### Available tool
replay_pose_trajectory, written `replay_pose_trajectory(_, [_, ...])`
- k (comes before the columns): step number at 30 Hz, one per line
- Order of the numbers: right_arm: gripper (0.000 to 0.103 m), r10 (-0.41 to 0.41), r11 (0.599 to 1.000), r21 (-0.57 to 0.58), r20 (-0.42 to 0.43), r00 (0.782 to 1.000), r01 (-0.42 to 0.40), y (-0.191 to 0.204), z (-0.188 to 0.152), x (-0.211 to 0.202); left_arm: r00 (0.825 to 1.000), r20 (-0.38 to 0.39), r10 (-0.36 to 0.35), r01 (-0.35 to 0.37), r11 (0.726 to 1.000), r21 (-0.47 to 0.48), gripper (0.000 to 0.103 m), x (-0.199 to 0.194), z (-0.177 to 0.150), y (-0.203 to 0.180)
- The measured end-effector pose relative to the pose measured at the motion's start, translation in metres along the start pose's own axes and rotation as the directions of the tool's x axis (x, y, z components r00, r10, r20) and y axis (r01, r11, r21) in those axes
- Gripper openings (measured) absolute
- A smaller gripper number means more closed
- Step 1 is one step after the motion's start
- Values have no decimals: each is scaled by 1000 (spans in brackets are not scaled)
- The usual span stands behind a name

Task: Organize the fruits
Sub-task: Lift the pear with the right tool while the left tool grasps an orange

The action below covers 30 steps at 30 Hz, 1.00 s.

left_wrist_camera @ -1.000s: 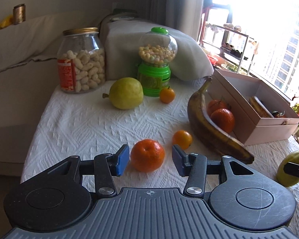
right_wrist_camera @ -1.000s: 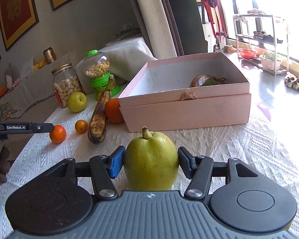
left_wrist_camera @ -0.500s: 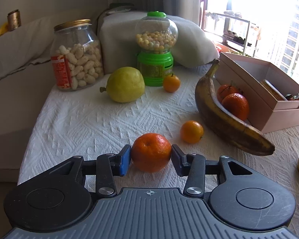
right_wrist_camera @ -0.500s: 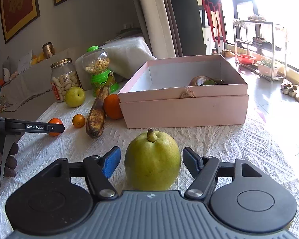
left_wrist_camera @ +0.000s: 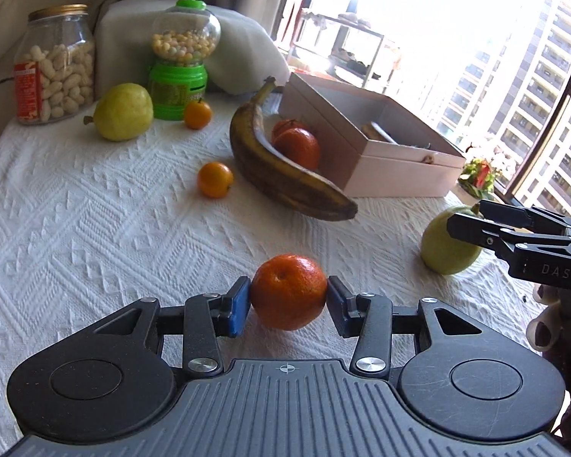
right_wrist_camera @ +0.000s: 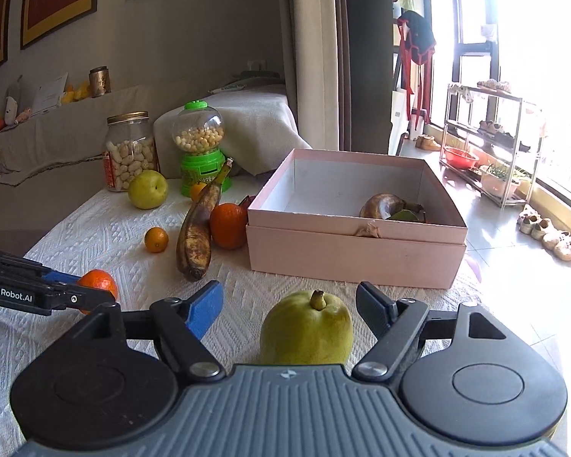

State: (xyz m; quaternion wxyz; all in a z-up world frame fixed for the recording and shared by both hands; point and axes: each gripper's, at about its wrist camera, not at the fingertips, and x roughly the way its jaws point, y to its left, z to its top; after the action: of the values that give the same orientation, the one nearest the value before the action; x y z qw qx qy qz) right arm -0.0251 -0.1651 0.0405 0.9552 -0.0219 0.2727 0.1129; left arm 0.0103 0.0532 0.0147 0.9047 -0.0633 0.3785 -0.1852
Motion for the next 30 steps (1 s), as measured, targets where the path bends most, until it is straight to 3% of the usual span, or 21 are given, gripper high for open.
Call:
replay_pose_trajectory(3, [78, -9, 1000, 8, -2, 1000, 9, -3, -2, -4, 1000, 11, 11, -11, 1000, -10, 49, 0, 1, 3])
replay_pose_trajectory(9, [78, -40, 999, 14, 19, 999, 40, -8, -5, -8, 991, 75, 113, -114, 993, 8, 55, -21, 9, 12])
replay_pose_trajectory(17, [78, -48, 998, 36, 8, 999, 48, -12, -12, -7, 956, 97, 278, -283, 958, 42, 51, -37, 13, 27])
replay_pose_trajectory(21, [78, -68, 996, 57, 41, 997, 66, -17, -15, -13, 964, 117, 239, -240, 971, -8, 51, -46, 13, 38])
replay_pose_trajectory(25, [78, -79, 995, 69, 53, 995, 76, -21, -16, -16, 976, 117, 184, -191, 980, 50, 51, -48, 11, 24])
replay_pose_trajectory(30, [78, -82, 995, 59, 41, 996, 79, -21, -19, -14, 964, 91, 249, -258, 960, 106, 52, -29, 7, 9])
